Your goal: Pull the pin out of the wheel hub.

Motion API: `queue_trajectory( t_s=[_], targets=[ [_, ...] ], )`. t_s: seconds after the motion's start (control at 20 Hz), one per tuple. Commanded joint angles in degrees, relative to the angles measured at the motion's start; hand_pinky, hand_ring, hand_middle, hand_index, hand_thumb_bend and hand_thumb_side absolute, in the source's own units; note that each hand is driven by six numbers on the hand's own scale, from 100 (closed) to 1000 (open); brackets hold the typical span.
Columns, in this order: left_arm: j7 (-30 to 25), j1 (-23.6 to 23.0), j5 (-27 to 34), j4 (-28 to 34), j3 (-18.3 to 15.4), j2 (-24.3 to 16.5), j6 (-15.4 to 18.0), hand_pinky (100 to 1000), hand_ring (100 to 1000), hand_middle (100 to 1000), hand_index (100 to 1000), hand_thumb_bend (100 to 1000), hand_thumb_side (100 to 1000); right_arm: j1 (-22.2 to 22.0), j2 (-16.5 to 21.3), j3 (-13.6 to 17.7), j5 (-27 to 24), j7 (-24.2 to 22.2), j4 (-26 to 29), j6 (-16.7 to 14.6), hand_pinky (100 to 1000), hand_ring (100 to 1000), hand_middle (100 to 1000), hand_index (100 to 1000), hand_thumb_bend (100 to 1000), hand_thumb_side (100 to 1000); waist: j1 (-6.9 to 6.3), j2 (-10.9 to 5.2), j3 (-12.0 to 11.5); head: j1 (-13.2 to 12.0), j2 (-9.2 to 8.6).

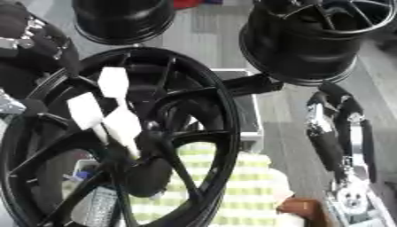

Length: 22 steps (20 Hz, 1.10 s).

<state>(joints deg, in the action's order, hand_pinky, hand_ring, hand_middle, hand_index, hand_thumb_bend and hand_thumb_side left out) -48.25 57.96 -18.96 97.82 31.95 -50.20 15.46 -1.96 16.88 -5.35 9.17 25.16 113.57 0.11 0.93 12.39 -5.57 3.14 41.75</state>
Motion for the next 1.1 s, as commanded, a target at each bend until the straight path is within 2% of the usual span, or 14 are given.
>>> queue_trajectory(
  t_s=[0.05, 0.15, 0.35, 1.1],
  targets=[
    [-3.71, 1.32, -2.18, -3.49, 0.66, 0.92, 5.7, 815, 801, 773, 819, 400, 267, 0.59, 0.28, 0.07, -0.39, -0.07, 1.02, -0.11, 772, 838, 784, 842, 100, 657, 0.01, -0.74, 0.14, -0.35, -0.06],
    [-3.71, 1.26, -3.05, -5.32, 1.26, 1.41, 6.85, 826, 812, 770, 813, 450, 257, 0.64, 0.18, 0.11, -0.45, -0.01, 1.02, -0.1, 772, 838, 784, 842, 100, 658, 0.0, -0.64, 0.2, -0.46, 0.05],
    [-3.71, 1.22, -4.28, -8.0, 1.52, 2.2, 8.82, 828, 814, 770, 802, 461, 246, 0.78, -0.01, 0.09, -0.67, 0.03, 1.02, -0.12, 772, 838, 784, 842, 100, 659, -0.04, -0.54, 0.27, -0.53, 0.26],
    [-3.71, 0.41, -4.5, -12.74, 3.94, 4.17, 12.11, 829, 806, 767, 801, 436, 234, 1.12, -0.7, 0.33, -1.18, 0.54, 1.02, -0.09, 772, 838, 782, 842, 100, 660, 0.09, -0.33, 0.79, -2.37, 0.47]
  ],
)
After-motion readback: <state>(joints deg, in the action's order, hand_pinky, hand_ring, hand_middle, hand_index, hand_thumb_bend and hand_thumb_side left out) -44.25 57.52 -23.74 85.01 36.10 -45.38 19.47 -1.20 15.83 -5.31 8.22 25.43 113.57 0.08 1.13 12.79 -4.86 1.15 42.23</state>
